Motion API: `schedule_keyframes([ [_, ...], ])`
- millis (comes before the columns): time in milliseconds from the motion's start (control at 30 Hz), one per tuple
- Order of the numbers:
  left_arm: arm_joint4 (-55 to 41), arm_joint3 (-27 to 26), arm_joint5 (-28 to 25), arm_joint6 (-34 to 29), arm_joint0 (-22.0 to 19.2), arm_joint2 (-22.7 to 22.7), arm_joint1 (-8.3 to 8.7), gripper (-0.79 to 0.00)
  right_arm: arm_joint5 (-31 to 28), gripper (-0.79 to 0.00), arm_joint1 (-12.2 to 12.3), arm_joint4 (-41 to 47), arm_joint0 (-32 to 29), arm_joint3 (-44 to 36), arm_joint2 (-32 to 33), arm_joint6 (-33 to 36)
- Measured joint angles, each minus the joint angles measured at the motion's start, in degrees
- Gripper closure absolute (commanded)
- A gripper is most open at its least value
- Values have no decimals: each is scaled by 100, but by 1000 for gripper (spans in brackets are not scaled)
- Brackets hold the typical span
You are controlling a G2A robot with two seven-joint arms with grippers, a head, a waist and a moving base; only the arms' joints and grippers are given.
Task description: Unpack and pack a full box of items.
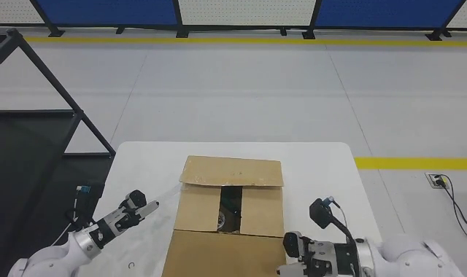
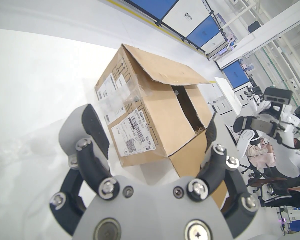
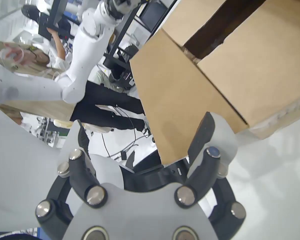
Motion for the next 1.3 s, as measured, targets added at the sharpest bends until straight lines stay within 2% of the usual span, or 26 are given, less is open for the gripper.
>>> schedule_keyframes([
  [133, 0, 0, 0, 0, 0, 0, 0, -785, 965, -785, -56, 286, 490, 263, -201, -326],
  [500, -11, -6, 4, 13, 7, 6, -1, -785, 948, -785, -62, 319, 437, 293, -223, -343],
  [567, -88, -46, 15, 55, 40, 41, -3, -785, 1161, -785, -93, 538, 471, 432, -333, -496],
  [700, -173, -207, -90, -2, 87, 85, 19, -785, 1845, -785, -207, 835, 884, 811, -738, -1052],
  [800, -332, -257, -223, -7, 140, 97, 31, -785, 2126, -785, -299, 993, 1212, 1149, -974, -1529],
  [1067, -668, -260, -324, 20, 197, 70, 66, -785, 2357, -785, -519, 1295, 1894, 2046, -1536, -2118],
  [1300, -649, -263, -325, 93, 281, 36, 98, -785, 1825, -785, -650, 1525, 2130, 2205, -1651, -2528],
])
